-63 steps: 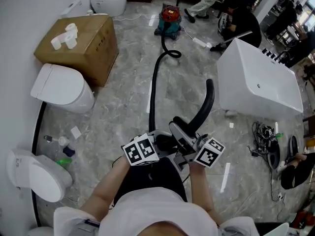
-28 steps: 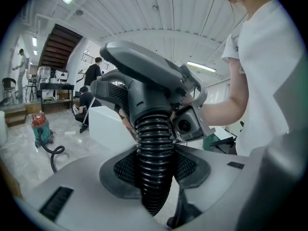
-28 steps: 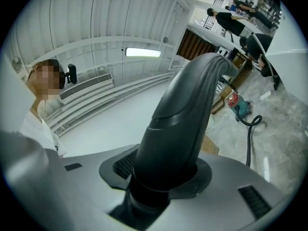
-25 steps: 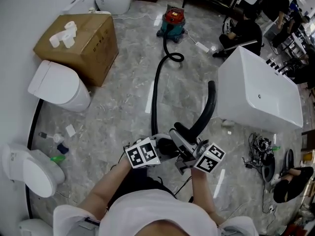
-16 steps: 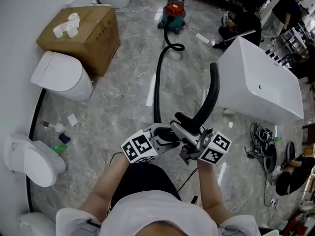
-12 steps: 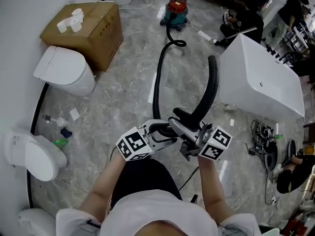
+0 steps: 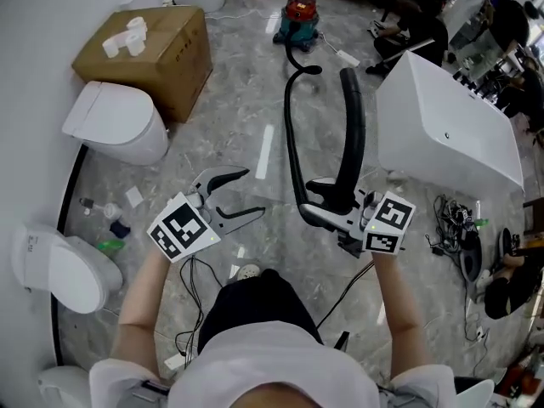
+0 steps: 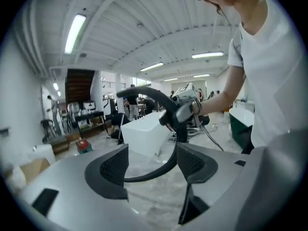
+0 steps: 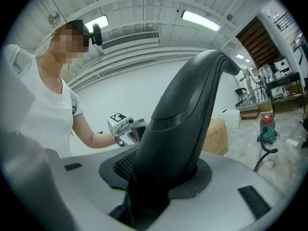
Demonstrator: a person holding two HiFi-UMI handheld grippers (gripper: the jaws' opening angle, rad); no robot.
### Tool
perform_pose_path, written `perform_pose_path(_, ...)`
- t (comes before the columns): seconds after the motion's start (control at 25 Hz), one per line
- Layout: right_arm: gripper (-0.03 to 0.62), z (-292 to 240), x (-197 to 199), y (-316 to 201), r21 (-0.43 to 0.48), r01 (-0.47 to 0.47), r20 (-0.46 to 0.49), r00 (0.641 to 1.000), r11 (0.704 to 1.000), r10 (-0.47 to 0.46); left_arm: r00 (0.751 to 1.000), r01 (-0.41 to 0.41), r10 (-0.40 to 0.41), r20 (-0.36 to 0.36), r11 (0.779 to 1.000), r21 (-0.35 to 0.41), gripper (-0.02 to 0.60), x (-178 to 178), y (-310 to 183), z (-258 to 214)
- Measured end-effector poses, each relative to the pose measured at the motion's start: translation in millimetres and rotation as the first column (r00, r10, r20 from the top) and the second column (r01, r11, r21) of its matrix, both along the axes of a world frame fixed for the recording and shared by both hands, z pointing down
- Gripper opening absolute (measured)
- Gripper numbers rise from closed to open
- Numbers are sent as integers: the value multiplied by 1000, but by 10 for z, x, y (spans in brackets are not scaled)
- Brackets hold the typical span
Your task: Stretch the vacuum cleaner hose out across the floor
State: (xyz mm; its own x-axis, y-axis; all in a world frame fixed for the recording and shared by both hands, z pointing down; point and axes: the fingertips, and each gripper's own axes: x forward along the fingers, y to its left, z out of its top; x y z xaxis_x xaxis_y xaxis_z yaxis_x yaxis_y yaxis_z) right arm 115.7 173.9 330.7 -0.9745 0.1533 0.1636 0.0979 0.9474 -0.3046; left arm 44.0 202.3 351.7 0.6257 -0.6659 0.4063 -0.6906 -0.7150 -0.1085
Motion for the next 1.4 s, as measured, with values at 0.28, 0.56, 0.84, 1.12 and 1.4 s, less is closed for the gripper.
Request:
perform_pose_path(0.28, 181, 467, -193, 708, 16, 288, -250, 928, 958, -275, 901, -188, 65, 428, 949, 253, 305, 57, 103, -698)
perform_pose_path(0.56, 181, 847, -275, 1308, -54, 492, -385, 793, 869, -473, 603, -424, 120, 788, 886, 189, 305, 224, 283, -338)
perform_pose_path(0.84, 181, 1040, -110, 1827, -101, 694, -503, 582, 712, -639, 142, -568, 251, 958, 813, -129, 305, 294, 526, 524)
perform_pose_path(1.12, 182, 1232, 151, 1867, -147, 746, -591, 461, 650, -662, 276, -443, 415, 867, 855, -269, 35, 420, 709, 1023)
perform_pose_path(1.4, 183, 1318, 268, 1833, -152, 771, -578, 439, 619, -688, 335, -365, 486, 807, 857, -364, 25, 520, 761, 1095)
